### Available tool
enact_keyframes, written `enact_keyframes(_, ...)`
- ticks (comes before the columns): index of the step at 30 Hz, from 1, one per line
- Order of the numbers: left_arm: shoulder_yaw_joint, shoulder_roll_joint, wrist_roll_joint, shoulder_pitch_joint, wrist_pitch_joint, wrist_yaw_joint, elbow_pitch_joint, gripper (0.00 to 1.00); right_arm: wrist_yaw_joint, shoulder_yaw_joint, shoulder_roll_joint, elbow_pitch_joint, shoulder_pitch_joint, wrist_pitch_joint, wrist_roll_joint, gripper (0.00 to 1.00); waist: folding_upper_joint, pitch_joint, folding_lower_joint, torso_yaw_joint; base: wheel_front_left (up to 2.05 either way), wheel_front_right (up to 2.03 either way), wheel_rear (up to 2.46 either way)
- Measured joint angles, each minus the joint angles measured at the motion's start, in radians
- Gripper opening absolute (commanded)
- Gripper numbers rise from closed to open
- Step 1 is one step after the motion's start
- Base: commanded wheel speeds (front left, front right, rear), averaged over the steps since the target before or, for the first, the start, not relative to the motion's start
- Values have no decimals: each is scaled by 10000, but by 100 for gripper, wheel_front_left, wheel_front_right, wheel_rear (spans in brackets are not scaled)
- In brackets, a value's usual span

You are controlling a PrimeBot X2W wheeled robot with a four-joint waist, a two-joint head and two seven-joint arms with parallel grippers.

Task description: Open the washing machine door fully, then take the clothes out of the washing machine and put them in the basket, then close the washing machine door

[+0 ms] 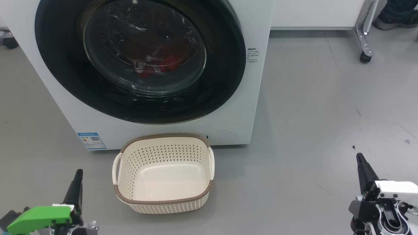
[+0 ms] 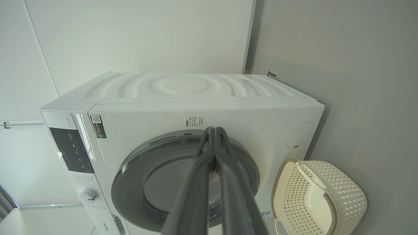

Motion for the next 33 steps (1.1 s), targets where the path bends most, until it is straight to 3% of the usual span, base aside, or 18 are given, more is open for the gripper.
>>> enact_keyframes(15,4,-2,2,0,0,0,0,0,0,-8,4,0,0,0,-8,0,0,0,0,0,0,0,0)
enact_keyframes(16,6,-2,2,0,0,0,0,100,0,-10,4,0,0,0,-8,100,0,0,0,0,0,0,0)
enact_keyframes(22,-50,-257,-4,477,-6,10,539,100,-8,13,303,546,540,-2,-2,100,0,-1,0,-1,0,0,0)
enact_keyframes(33,-205,-272,73,494,-153,10,418,100,-8,46,284,497,576,-121,-226,100,0,6,0,-1,0,0,0)
